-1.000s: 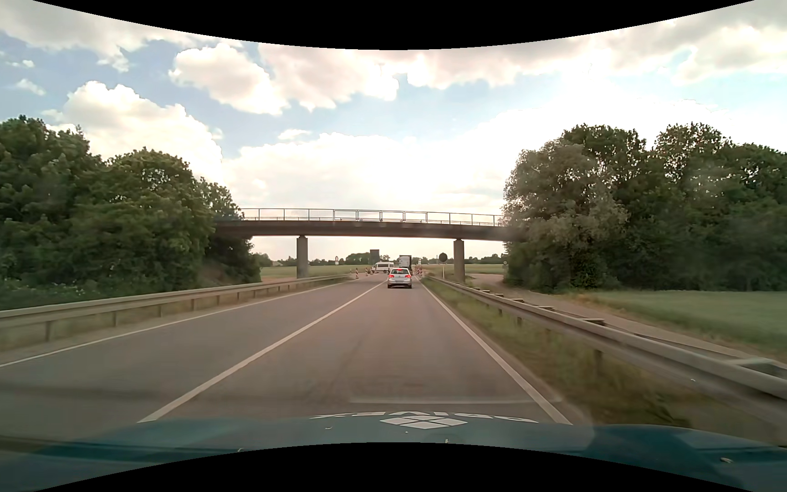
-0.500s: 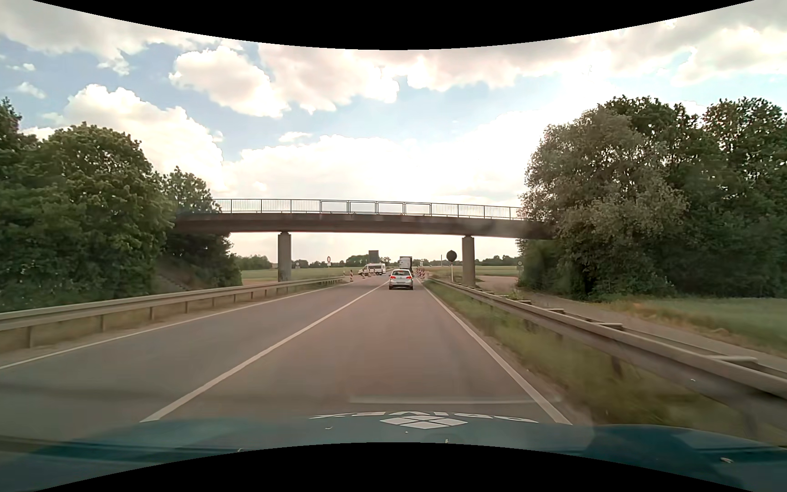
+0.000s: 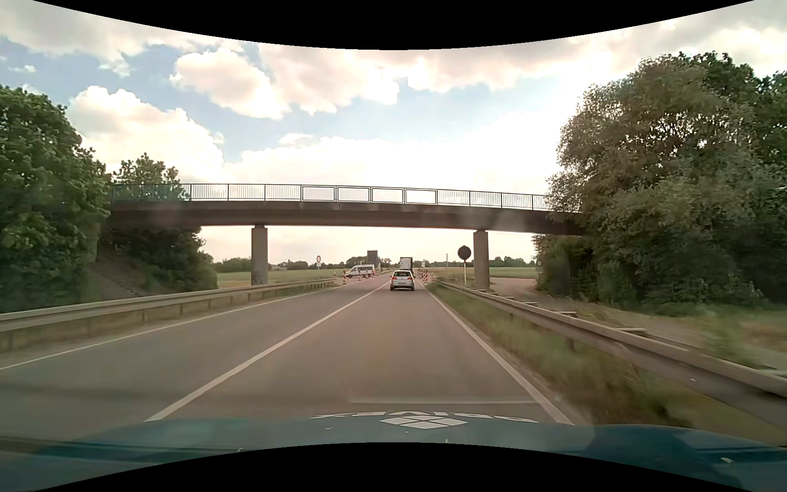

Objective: Follow the waypoints while adhering to traffic rules and regulations

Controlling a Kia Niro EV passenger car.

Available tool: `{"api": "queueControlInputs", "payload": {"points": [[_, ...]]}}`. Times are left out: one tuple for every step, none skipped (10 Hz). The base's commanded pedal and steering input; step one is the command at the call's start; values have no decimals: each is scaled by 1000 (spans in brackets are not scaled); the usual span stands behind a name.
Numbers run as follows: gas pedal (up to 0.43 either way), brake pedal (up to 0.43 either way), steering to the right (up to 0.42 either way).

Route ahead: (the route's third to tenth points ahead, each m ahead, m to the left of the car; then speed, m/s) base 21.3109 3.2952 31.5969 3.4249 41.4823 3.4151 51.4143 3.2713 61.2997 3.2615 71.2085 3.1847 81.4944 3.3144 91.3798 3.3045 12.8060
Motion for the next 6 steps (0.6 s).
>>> {"api": "queueControlInputs", "payload": {"points": [[150, 0, -3], [177, 0, -4], [177, 0, -3], [177, 0, -4], [177, 0, -4], [177, 0, -4]]}}
